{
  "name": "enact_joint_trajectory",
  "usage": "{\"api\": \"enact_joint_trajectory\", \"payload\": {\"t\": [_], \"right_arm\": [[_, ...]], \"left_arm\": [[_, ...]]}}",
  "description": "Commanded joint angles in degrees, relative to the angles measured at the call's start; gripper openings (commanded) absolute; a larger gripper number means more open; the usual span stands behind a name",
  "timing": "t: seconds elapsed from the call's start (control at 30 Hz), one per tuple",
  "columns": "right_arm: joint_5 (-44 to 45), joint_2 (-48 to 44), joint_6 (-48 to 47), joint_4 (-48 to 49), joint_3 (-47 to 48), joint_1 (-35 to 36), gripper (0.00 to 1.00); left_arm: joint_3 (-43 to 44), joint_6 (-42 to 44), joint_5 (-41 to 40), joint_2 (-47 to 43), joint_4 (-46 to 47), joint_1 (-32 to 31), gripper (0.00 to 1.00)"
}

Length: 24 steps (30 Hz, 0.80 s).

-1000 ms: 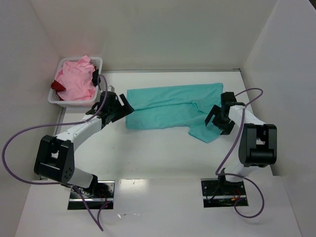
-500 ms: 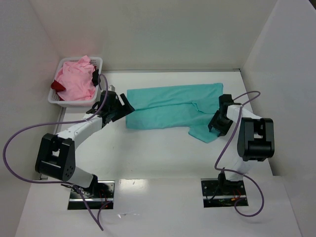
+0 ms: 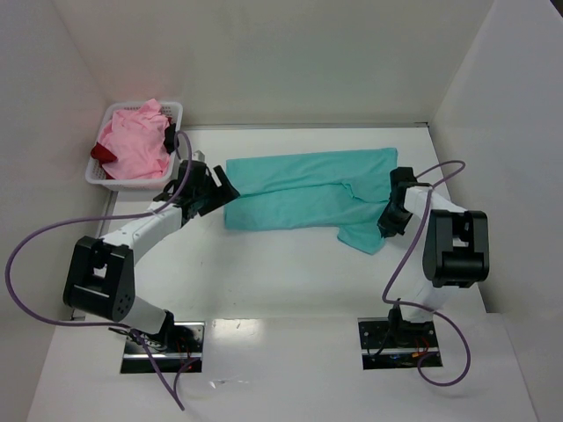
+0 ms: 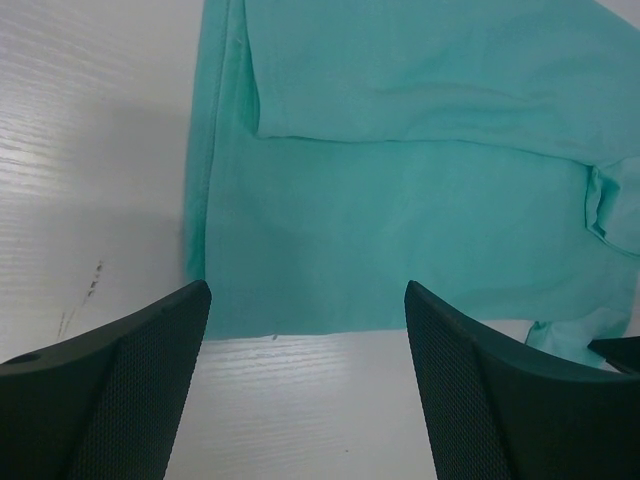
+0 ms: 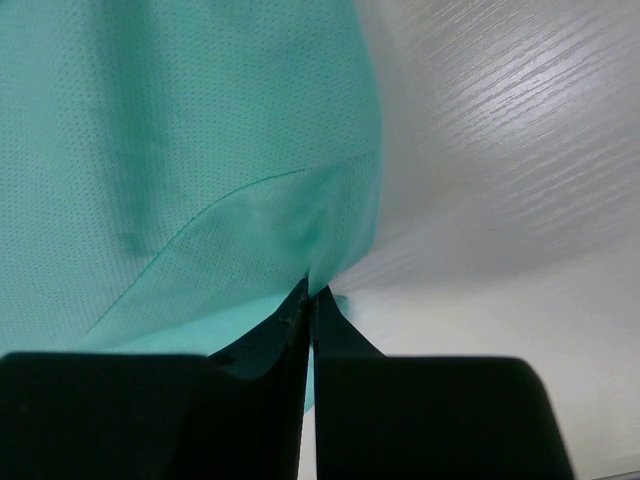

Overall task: Fold and stack the t-shirts
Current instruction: Grap the side of the flattened tshirt closest away from the robot with both arms

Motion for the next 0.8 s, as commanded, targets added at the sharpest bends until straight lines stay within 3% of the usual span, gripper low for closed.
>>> {"api": "enact_joint_trajectory", "payload": {"t": [0.0, 0.13, 0.77], "right_arm": [[1.38, -4.33, 0.46, -0.27, 0.72, 0.43, 0.04], [-0.01, -6.36, 0.46, -0.27, 1.25, 0.43, 0.04], [-2.48, -9.26, -0.07, -0.80, 2.92, 0.43, 0.09]], "left_arm": [[3.21, 1.27, 2.88, 1.68, 0.34, 0.31, 0.86], [5.23, 1.97, 2.89, 4.23, -5.97, 0.31, 0.85], [6.82, 3.20, 1.57, 13.12, -9.15, -0.92, 0.69]]}}
